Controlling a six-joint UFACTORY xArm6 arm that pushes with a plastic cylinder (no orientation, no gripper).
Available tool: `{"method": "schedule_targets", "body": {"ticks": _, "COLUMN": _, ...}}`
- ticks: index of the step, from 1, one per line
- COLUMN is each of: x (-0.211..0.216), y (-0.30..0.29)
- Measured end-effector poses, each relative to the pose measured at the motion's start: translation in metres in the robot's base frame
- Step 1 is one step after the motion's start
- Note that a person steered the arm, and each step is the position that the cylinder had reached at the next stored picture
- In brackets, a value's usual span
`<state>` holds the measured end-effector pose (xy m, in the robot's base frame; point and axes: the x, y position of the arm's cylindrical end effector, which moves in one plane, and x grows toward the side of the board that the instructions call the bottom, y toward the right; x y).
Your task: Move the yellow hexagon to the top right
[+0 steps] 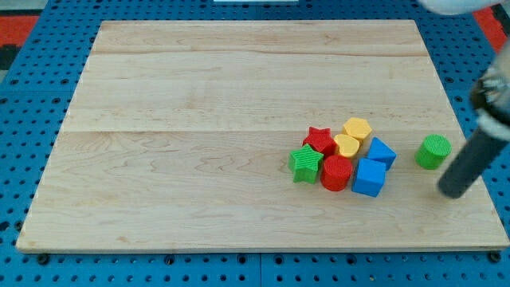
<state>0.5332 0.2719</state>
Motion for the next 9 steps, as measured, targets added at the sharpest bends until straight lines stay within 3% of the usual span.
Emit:
{"method": "schedule_targets", "body": {"ticks": 1, "x": -0.053, "y": 0.002}}
{"method": "schedule_targets", "body": {"ticks": 2, "x": -0.045, "y": -0.097}}
{"method": "schedule_targets", "body": {"ticks": 4, "x": 0.031, "y": -0.064}}
{"method": "schedule_targets", "body": {"ticks": 5, "x": 0.039, "y": -0.131}}
{"method": "schedule_targets", "body": {"ticks": 6, "x": -0.021, "y": -0.136}}
{"method": "schedule_targets", "body": {"ticks": 7, "x": -0.056, "y": -0.102}}
{"method": "schedule_targets", "body": {"ticks": 8, "x": -0.096, "y": -0.122}}
{"method": "schedule_targets", "body": {"ticks": 9, "x": -0.106, "y": -0.14}}
